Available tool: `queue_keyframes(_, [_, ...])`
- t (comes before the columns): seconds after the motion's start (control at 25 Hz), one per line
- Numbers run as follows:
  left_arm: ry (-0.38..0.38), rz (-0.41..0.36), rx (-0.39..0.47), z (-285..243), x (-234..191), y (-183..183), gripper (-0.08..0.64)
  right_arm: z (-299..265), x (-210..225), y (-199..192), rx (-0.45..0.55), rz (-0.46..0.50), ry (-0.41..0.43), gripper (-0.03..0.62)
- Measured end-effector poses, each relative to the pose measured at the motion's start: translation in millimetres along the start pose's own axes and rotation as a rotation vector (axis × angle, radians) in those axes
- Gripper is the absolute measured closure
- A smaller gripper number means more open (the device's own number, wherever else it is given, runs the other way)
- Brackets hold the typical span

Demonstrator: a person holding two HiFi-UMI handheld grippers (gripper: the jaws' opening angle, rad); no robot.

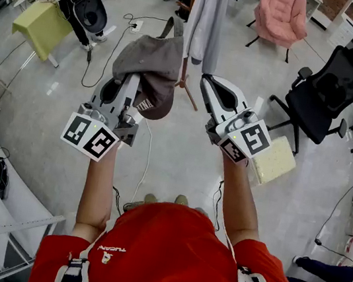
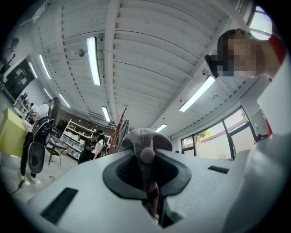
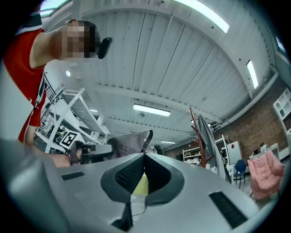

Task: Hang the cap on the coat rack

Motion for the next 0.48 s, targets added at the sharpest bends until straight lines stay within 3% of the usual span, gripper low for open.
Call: queue_keyframes(0.48, [-0.025, 0.007, 0.030, -3, -18, 0, 0.517, -17, -3, -3, 0.002, 0.000, 0.010, 0.569])
Point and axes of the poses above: the fingertips, and each gripper's own axes: z backward along the fingers, x to its right, y out of its top, the point moved 7 cm from there along z, backward along the fingers, and after that the axes turned 12 degrees about -y, right-handed, at the moved point
